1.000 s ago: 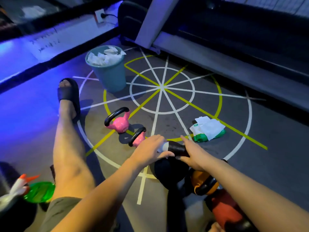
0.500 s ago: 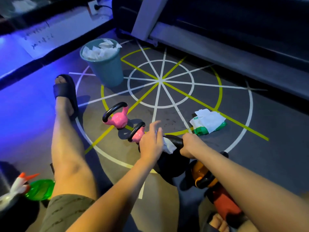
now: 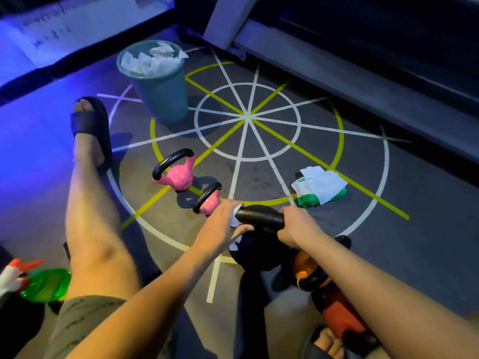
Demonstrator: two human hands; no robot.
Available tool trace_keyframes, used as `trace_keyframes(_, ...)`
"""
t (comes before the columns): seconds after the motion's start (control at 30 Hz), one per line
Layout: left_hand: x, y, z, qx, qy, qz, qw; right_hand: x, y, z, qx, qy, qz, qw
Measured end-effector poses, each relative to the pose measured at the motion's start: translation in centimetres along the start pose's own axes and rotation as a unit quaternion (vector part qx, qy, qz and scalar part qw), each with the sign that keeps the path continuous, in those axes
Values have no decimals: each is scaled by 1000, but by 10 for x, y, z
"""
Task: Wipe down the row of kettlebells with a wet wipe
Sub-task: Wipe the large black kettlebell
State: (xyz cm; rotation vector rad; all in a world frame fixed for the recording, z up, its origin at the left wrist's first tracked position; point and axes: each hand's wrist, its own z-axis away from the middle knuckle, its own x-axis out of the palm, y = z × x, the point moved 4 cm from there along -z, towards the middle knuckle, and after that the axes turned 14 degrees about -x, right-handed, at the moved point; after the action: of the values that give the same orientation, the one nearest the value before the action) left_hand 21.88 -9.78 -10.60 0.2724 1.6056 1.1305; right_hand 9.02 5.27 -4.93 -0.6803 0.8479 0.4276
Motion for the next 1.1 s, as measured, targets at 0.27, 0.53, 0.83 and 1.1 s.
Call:
trace_keyframes(0.27,21,-26,11,-209,68,185,958,-2,-2,1,14,-1,10,1000)
trace_keyframes(0.53,34,-41,8,-329,-19,284,901,-5,-7,6,24,-2,11,1000)
trace_keyframes(0.83,0,-44,29,-140,-292,65,944,-6,-9,8,19,6,0,1000)
trace_keyframes(1.1,-16,-19,17,-221,-163,238,932,-7,-9,9,23,3,-1,1000)
